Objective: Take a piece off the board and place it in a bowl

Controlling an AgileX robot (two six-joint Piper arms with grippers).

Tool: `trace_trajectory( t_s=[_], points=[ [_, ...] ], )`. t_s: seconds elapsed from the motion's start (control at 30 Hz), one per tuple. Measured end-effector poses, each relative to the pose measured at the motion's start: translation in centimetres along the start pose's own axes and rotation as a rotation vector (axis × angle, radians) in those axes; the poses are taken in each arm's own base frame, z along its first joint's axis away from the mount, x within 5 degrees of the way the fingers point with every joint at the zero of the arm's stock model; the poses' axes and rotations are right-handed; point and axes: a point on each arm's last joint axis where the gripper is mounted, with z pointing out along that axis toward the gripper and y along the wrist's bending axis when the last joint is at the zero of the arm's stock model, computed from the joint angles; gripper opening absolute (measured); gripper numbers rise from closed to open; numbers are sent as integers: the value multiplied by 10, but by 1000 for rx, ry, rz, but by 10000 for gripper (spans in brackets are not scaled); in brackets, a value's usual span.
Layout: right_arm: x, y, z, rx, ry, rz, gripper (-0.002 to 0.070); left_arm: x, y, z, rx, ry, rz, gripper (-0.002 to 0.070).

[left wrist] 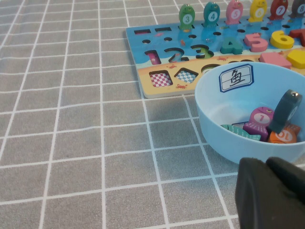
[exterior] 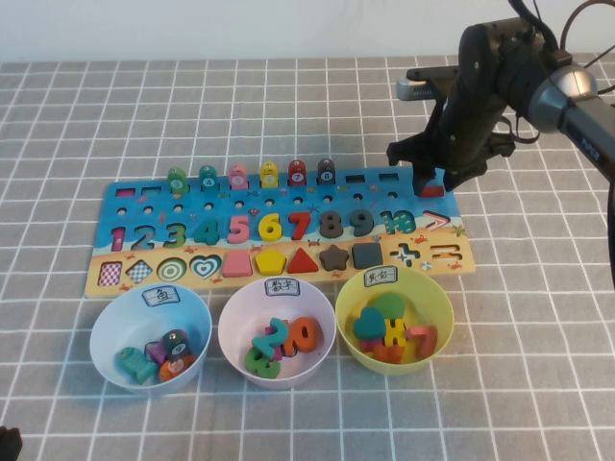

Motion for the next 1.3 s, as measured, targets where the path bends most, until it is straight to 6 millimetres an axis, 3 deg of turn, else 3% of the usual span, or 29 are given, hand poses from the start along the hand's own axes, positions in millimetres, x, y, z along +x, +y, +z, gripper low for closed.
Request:
trace_trajectory(
  t_s=[0.23, 0.63, 1.3],
  points=[
    [-2, 2, 0, 3, -23, -8, 374, 0, 0, 0, 0, 0, 0, -4],
    [0, 3, 5, 11, -13, -14, 378, 0, 0, 0, 0, 0, 0, -4],
    [1, 1, 10, 30, -1, -21, 296, 0, 0, 0, 0, 0, 0, -4]
  ],
)
